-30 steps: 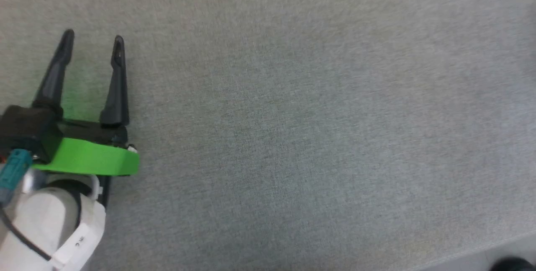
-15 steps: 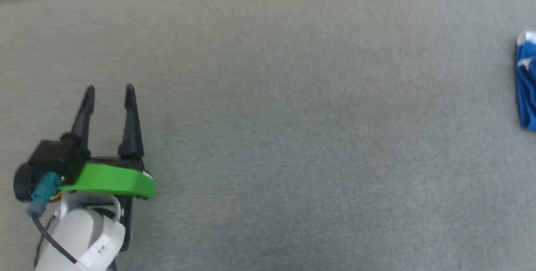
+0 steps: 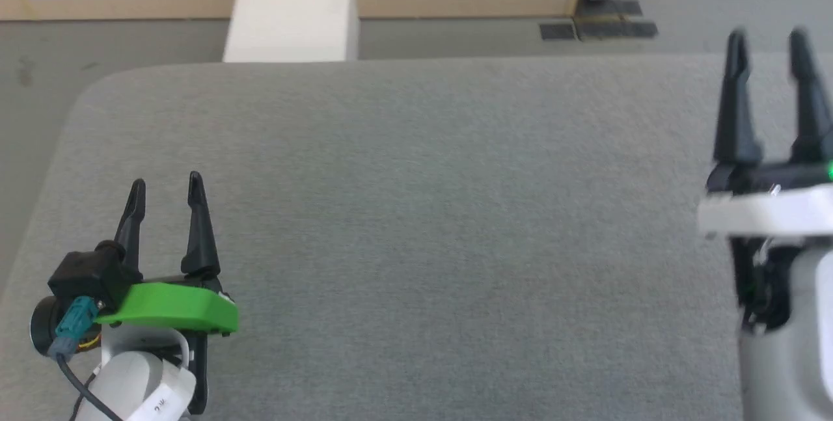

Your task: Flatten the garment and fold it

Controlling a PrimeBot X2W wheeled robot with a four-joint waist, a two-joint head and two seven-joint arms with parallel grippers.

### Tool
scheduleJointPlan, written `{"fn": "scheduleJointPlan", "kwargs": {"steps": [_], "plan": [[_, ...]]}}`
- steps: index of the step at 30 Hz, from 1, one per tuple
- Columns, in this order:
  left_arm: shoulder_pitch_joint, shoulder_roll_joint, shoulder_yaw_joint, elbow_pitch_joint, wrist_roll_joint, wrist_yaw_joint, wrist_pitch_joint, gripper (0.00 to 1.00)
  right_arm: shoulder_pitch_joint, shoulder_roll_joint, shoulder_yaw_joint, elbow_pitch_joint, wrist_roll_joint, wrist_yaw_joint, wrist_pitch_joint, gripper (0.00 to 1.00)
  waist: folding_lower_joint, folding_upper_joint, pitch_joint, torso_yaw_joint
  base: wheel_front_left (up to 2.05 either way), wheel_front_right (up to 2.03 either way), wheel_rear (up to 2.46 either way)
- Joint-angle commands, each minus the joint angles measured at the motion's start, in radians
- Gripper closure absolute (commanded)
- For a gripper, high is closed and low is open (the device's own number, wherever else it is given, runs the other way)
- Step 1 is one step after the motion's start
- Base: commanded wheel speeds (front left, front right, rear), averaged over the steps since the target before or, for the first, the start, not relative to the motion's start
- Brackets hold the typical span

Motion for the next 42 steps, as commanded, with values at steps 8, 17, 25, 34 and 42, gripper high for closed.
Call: {"fn": "scheduleJointPlan", "kwargs": {"steps": [8,17,25,34,42], "plan": [[0.033,-0.022,-0.001,0.035,-0.011,0.0,-0.019,0.0,0.195,0.027,0.018,0.059,0.0,-0.002,-0.026,0.0,0.0001,0.0,-0.115,0.09,0.0,0.0,0.0],[0.061,-0.023,-0.038,0.079,0.0,-0.012,-0.015,0.0,0.326,0.029,0.024,0.097,-0.005,-0.002,-0.028,0.0,0.0001,0.0,-0.129,0.089,0.0,0.0,0.0],[0.075,-0.022,-0.076,0.111,0.006,-0.019,0.016,0.0,0.367,0.029,0.006,0.103,-0.034,-0.002,-0.006,0.0,0.0001,0.0,-0.122,0.069,0.0,0.0,0.0],[0.073,-0.01,-0.1,0.121,0.015,-0.022,0.04,0.0,0.386,0.029,-0.006,0.098,-0.033,-0.002,0.003,0.0,0.0001,0.0,-0.124,0.054,0.0,0.0,0.0],[0.066,-0.013,-0.104,0.116,0.011,-0.017,0.04,0.0,0.385,0.029,-0.005,0.096,-0.028,-0.002,0.01,0.0,0.0001,0.0,-0.124,0.05,0.0,0.0,0.0]]}}
